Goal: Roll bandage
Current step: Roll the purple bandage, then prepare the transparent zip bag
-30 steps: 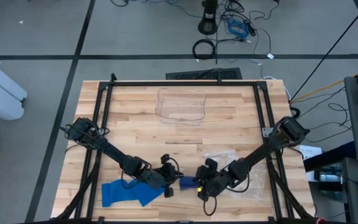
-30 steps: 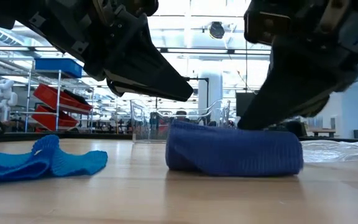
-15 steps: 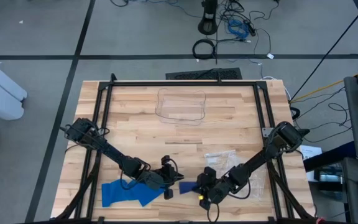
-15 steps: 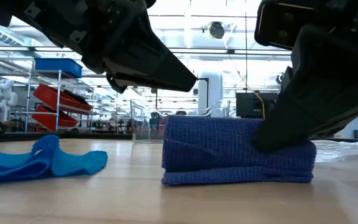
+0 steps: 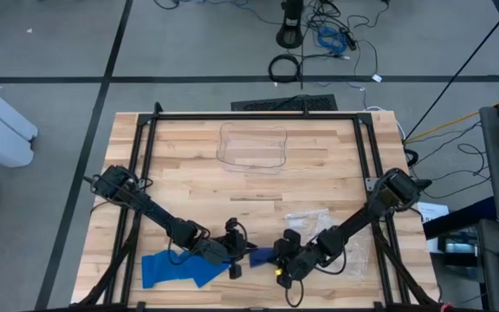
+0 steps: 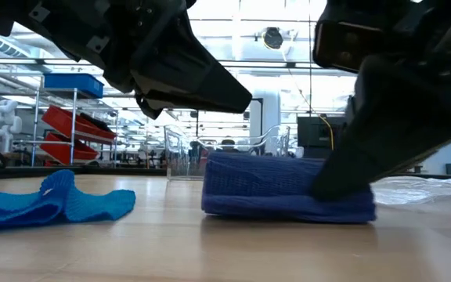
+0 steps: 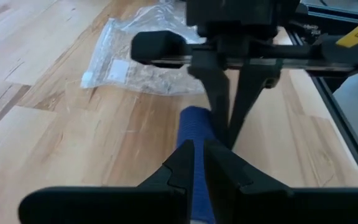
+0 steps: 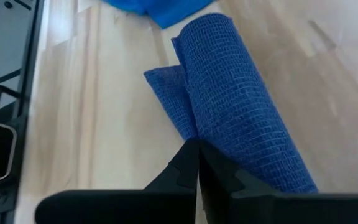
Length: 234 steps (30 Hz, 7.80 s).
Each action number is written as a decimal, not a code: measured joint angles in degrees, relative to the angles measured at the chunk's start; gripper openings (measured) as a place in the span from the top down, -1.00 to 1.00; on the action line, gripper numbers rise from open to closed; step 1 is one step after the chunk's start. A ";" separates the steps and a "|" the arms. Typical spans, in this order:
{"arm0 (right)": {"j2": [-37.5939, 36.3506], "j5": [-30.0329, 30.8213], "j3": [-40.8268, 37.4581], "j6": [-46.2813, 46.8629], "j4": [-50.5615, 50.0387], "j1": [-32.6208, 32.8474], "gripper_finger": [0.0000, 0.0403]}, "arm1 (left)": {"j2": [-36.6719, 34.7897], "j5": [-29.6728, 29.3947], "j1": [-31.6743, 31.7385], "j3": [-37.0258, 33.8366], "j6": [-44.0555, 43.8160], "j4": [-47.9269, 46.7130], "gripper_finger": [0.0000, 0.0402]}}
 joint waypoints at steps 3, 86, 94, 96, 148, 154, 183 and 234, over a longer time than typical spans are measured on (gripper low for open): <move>0.00 0.05 0.00 -1.42 0.15 -0.65 1.00 | 0.00 0.00 0.00 0.00 0.02 -0.10 0.80; 4.55 22.10 10.29 2.93 -22.98 6.38 0.58 | 5.68 -3.30 3.28 0.00 -6.08 -5.21 0.80; 4.55 23.21 10.29 2.89 -22.77 6.18 0.77 | 5.69 -3.20 3.28 0.00 -6.05 -5.16 0.80; 4.55 23.13 10.29 2.89 -22.63 5.82 0.87 | 5.68 -3.10 3.28 0.00 -6.05 -5.12 0.80; -0.96 16.75 10.29 -8.37 -21.78 -1.58 1.00 | 5.64 -3.35 2.46 1.58 -2.00 -5.58 0.80; -0.96 16.84 10.29 -8.28 -22.03 -1.80 1.00 | 5.64 -2.86 1.40 2.95 0.43 -5.47 0.80; -0.96 13.84 10.29 -6.50 -22.37 -1.06 1.00 | 5.55 0.15 -1.18 3.43 0.37 -3.21 0.80; 0.29 6.19 10.29 -13.49 -9.64 5.20 0.79 | 4.53 9.62 -1.14 3.50 0.46 -0.79 0.80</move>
